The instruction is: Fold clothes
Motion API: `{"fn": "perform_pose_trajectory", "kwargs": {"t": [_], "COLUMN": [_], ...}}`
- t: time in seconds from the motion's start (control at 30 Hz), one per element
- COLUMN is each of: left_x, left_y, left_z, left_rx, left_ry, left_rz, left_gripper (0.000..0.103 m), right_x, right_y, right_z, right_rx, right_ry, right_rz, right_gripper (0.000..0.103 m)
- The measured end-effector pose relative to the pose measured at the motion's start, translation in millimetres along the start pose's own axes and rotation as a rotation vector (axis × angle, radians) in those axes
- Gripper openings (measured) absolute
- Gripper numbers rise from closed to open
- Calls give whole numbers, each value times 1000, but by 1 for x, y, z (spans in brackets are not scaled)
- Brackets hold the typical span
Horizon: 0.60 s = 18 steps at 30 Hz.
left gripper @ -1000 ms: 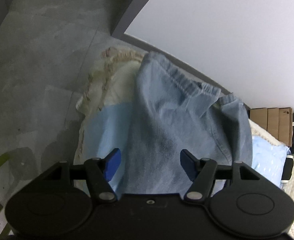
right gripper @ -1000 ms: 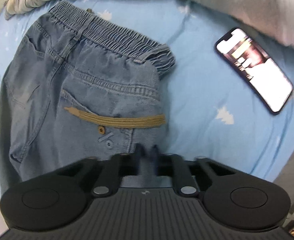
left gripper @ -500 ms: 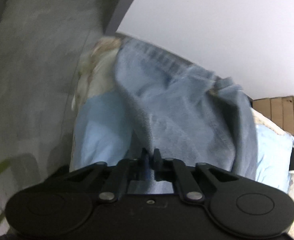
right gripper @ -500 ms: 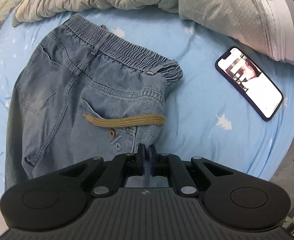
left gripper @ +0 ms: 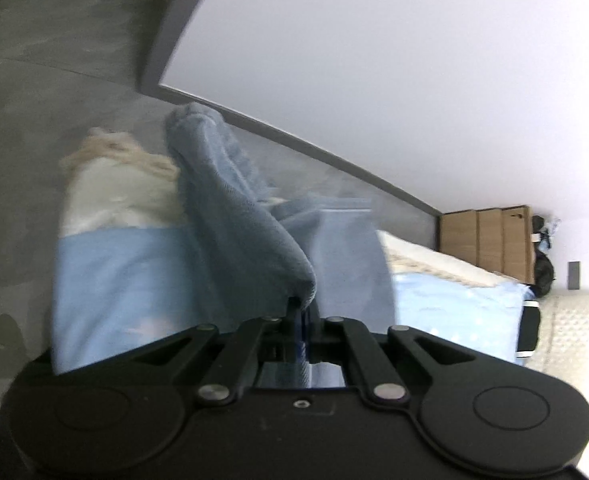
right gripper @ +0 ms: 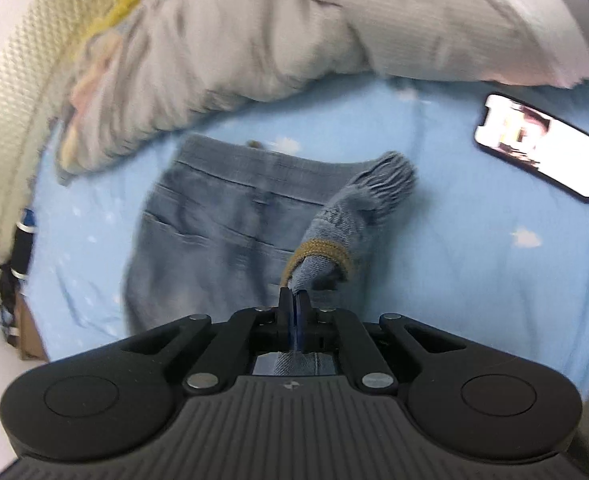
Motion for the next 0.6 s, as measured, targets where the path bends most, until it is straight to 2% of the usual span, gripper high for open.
{"fn": "perform_pose_trajectory", "kwargs": {"t": [0.23,0.43,0.6], "left_x": [62,99,113], "left_y": [-5,-11,-15], "left_z": [-47,-84,-116], "left_rx": [-12,-17,-7], "left_ry": [-12,-11,40], "left_rz": [5,-14,-34], "left_gripper": [1,1,1], "right_x": [-93,-154,-188], "right_y": [7,9,6], "right_z": [-26,-67,-105], "right_rx": [35,34,9], "right_ry": [96,102,75], "right_rz": [52,137,209], "right_gripper": [1,1,1]}}
Point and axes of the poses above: each gripper's, at about its wrist camera, not at the fingertips, and z roughly against the way its jaws point, x to its right, y to its top, the point moved 9 cm from there along -z, roughly the way its jaws point, and after that the axes turned 6 degrees about x, right-handed, at the moved point
